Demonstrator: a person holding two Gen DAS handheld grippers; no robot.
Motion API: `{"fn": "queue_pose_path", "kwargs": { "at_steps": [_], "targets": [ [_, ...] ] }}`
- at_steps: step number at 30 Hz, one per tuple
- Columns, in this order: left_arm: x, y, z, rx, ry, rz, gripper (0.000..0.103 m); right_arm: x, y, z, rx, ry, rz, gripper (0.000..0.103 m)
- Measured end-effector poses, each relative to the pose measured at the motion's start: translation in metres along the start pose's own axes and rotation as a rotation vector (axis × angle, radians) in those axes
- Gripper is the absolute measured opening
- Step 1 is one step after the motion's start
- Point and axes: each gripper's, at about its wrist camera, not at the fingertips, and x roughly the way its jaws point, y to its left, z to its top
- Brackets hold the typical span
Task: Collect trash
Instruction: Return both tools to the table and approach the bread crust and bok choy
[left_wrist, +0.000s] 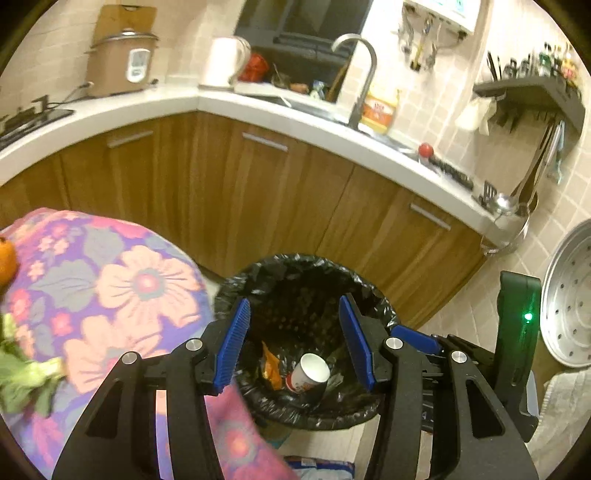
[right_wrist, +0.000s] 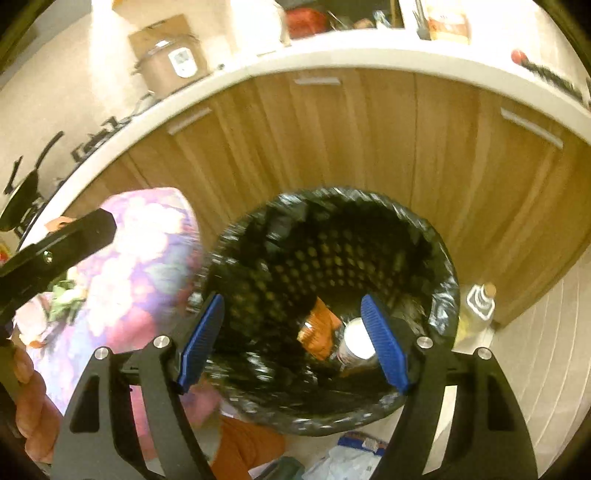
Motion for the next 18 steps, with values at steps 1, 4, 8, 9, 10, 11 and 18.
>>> {"fn": "queue_pose_path", "kwargs": {
  "at_steps": [1, 4, 8, 9, 10, 11, 18],
  "targets": [
    [-0.013, 0.006, -0.001, -0.005, -0.021, 0.005, 0.049, -0.007, 0.010, 0.001, -0.016, -0.021, 0.017, 0.072],
    [-0.047, 0.018, -0.004, -0.013, -0.075, 0.020, 0.051, -0.022, 0.038, 0.003, -0.065, -0.066, 0.048, 0.072],
    [-0.092, 0.037, -0.012, -0.021, -0.130, 0.057, 0.051, -0.039, 0.088, 0.003, -0.166, -0.126, 0.092, 0.072],
    [-0.102, 0.042, -0.014, -0.023, -0.141, 0.073, 0.051, -0.041, 0.100, 0.002, -0.190, -0.137, 0.103, 0.072],
    [-0.116, 0.050, -0.018, -0.029, -0.158, 0.097, 0.051, -0.043, 0.111, 0.001, -0.211, -0.143, 0.111, 0.072],
    [-0.126, 0.055, -0.021, -0.034, -0.168, 0.115, 0.051, -0.044, 0.127, 0.000, -0.239, -0.147, 0.124, 0.072],
    [-0.211, 0.121, -0.058, -0.152, -0.248, 0.350, 0.060, -0.029, 0.194, -0.013, -0.315, -0.105, 0.212, 0.072]
  ]
}}
